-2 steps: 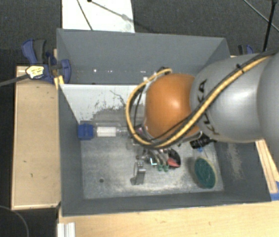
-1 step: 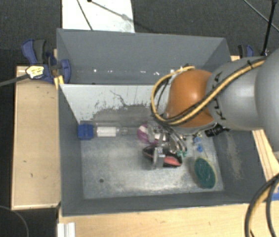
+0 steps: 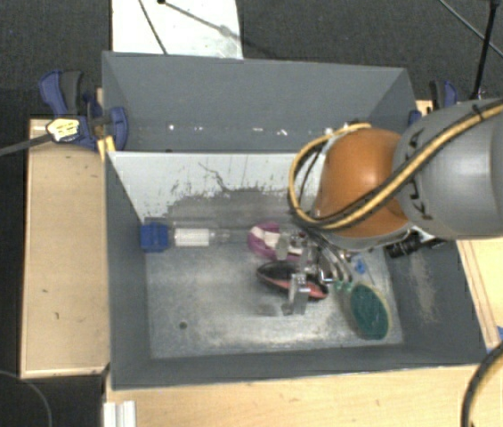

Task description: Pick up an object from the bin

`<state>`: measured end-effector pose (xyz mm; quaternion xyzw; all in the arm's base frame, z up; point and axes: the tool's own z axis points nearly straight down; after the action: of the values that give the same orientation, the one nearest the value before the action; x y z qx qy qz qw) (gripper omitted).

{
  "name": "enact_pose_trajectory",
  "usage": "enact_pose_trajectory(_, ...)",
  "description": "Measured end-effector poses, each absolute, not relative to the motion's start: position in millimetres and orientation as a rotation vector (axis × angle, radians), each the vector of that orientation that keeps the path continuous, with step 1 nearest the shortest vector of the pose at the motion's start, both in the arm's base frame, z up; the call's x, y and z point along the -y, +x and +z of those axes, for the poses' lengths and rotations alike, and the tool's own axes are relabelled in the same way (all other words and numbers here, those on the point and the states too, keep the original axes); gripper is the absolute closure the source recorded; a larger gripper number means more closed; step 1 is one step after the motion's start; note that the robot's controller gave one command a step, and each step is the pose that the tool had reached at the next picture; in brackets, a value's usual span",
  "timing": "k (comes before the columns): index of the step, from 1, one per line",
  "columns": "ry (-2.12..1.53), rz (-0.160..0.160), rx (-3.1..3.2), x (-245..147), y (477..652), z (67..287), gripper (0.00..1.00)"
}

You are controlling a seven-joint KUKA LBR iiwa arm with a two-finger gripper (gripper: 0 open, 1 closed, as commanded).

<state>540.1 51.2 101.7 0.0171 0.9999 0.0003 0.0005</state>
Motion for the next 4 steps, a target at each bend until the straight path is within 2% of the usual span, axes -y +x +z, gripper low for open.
enact_pose_trajectory(1,0.163,0.003,-3.135,-71.3,516.4,140.1,0.00)
enact_pose_trajectory(2,-0.055,0.000,-3.142,-52.5,491.3,68.4,0.00)
enact_pose_trajectory(3,-0.045,0.001,-3.141,-52.7,492.0,69.0,0.00)
enact_pose_trajectory(4,-0.041,0.003,-3.134,-53.0,493.8,70.2,1.00)
